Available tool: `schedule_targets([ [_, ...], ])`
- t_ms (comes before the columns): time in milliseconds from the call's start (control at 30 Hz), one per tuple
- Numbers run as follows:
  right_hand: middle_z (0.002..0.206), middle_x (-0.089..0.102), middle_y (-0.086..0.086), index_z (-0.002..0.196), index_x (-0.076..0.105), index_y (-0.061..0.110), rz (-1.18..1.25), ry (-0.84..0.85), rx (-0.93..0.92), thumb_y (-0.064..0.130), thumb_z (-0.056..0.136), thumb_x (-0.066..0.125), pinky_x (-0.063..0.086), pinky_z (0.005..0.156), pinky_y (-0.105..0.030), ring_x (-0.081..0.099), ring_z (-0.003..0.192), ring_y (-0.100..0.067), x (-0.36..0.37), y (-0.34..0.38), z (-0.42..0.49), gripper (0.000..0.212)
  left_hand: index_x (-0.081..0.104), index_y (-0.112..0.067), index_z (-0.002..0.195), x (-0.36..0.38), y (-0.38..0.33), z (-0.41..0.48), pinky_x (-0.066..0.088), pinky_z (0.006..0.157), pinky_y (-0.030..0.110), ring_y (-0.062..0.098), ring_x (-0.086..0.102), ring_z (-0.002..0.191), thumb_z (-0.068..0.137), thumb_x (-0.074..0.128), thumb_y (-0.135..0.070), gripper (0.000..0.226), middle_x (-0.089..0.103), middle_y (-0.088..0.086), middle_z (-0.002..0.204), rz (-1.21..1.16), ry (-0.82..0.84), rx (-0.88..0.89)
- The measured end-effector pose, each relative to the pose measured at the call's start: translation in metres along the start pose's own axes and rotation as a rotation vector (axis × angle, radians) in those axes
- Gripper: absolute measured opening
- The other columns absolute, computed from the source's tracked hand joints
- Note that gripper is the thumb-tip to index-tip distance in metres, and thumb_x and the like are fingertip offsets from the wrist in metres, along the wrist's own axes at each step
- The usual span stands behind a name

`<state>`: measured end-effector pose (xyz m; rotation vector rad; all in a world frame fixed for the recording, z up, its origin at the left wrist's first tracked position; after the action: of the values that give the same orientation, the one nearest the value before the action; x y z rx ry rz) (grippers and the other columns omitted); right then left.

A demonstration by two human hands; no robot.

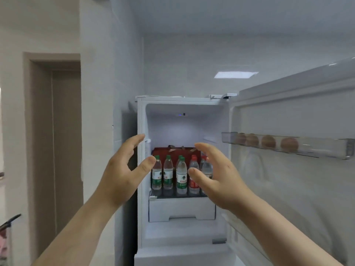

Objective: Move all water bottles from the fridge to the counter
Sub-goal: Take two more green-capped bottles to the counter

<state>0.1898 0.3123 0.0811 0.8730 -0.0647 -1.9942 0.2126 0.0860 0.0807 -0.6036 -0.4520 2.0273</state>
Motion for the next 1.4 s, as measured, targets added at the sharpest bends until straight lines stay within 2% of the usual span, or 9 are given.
schedule_targets([
  [167, 0.153, 0.035, 0.017, 0.149, 0.030, 0.036, 0.053, 0.063, 0.014, 0.043, 0.094, 0.058, 0.033, 0.114, -0.034, 0.033, 0.137, -0.005, 0.040, -0.051, 0.042, 0.063, 0.042, -0.043, 0.141, 0.020, 0.049, 0.030, 0.032, 0.117, 0.041, 0.007, 0.038, 0.141, 0.072, 0.057, -0.069, 0.076, 0.043, -0.016, 0.151, 0.079, -0.036, -0.055],
  [333, 0.152, 0.039, 0.015, 0.149, 0.033, 0.034, 0.117, 0.053, 0.036, 0.042, 0.094, 0.060, 0.035, 0.115, -0.038, 0.035, 0.138, -0.006, 0.067, -0.100, 0.082, 0.062, 0.039, -0.049, 0.135, 0.045, 0.092, 0.059, 0.031, 0.110, 0.026, -0.003, 0.038, 0.134, 0.071, 0.053, -0.069, 0.068, 0.040, -0.035, 0.138, 0.142, -0.039, -0.087],
  [467, 0.140, 0.036, 0.028, 0.146, 0.033, 0.040, 0.175, 0.046, 0.089, 0.042, 0.093, 0.061, 0.037, 0.112, -0.034, 0.034, 0.128, 0.003, 0.092, -0.137, 0.105, 0.060, 0.039, -0.051, 0.133, 0.063, 0.136, 0.081, 0.031, 0.110, 0.026, -0.005, 0.038, 0.131, 0.077, 0.058, -0.062, 0.060, 0.040, -0.039, 0.134, 0.139, -0.033, -0.129],
  [667, 0.149, 0.038, 0.020, 0.147, 0.034, 0.037, 0.195, 0.040, 0.185, 0.040, 0.092, 0.063, 0.035, 0.111, -0.031, 0.036, 0.132, -0.001, 0.138, -0.194, 0.147, 0.062, 0.042, -0.039, 0.141, 0.093, 0.217, 0.122, 0.031, 0.113, 0.028, 0.002, 0.039, 0.136, 0.077, 0.060, -0.058, 0.069, 0.044, -0.023, 0.142, 0.074, -0.023, -0.199],
  [867, 0.152, 0.038, 0.017, 0.147, 0.034, 0.037, 0.166, 0.027, 0.277, 0.037, 0.094, 0.063, 0.036, 0.113, -0.036, 0.036, 0.139, -0.006, 0.190, -0.239, 0.195, 0.061, 0.039, -0.049, 0.124, 0.119, 0.309, 0.175, 0.032, 0.086, 0.000, -0.029, 0.043, 0.102, 0.095, 0.061, -0.027, 0.042, 0.043, -0.050, 0.111, 0.012, 0.032, -0.265],
  [1000, 0.153, 0.037, 0.017, 0.149, 0.031, 0.037, 0.152, 0.033, 0.340, 0.039, 0.094, 0.062, 0.035, 0.112, -0.035, 0.035, 0.139, -0.007, 0.228, -0.276, 0.230, 0.063, 0.039, -0.034, 0.144, 0.146, 0.371, 0.213, 0.032, 0.102, 0.023, 0.003, 0.039, 0.128, 0.096, 0.060, -0.031, 0.052, 0.042, -0.026, 0.128, -0.046, 0.007, -0.321],
  [1133, 0.156, 0.035, 0.013, 0.151, 0.030, 0.035, 0.141, 0.040, 0.407, 0.041, 0.092, 0.062, 0.034, 0.113, -0.034, 0.034, 0.141, -0.009, 0.263, -0.319, 0.253, 0.067, 0.032, -0.032, 0.150, 0.181, 0.421, 0.230, 0.036, 0.113, 0.046, 0.015, 0.039, 0.138, 0.093, 0.059, -0.047, 0.066, 0.040, -0.011, 0.152, -0.068, -0.041, -0.459],
  [1267, 0.157, 0.033, 0.008, 0.152, 0.028, 0.030, 0.132, 0.062, 0.470, 0.041, 0.093, 0.062, 0.032, 0.113, -0.034, 0.033, 0.143, -0.012, 0.291, -0.356, 0.268, 0.069, 0.029, -0.025, 0.153, 0.210, 0.454, 0.231, 0.037, 0.109, 0.042, 0.022, 0.040, 0.140, 0.094, 0.057, -0.046, 0.069, 0.039, -0.001, 0.155, -0.059, -0.123, -0.598],
  [1400, 0.160, 0.029, 0.002, 0.156, 0.022, 0.022, 0.131, 0.110, 0.559, 0.036, 0.094, 0.062, 0.030, 0.115, -0.035, 0.029, 0.146, -0.017, 0.318, -0.389, 0.277, 0.075, 0.044, -0.027, 0.140, 0.229, 0.490, 0.228, 0.049, 0.097, 0.043, 0.023, 0.057, 0.120, 0.089, 0.060, -0.043, 0.056, 0.057, -0.002, 0.133, 0.037, -0.178, -0.702],
])
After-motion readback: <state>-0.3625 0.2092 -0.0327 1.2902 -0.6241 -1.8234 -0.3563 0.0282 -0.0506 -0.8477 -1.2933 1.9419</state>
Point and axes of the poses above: each hand's wrist, its own z-axis towards the middle knuckle, its own x-axis out of the palm, y = z × x, the point moved 5 cm from there along z, towards the middle knuckle
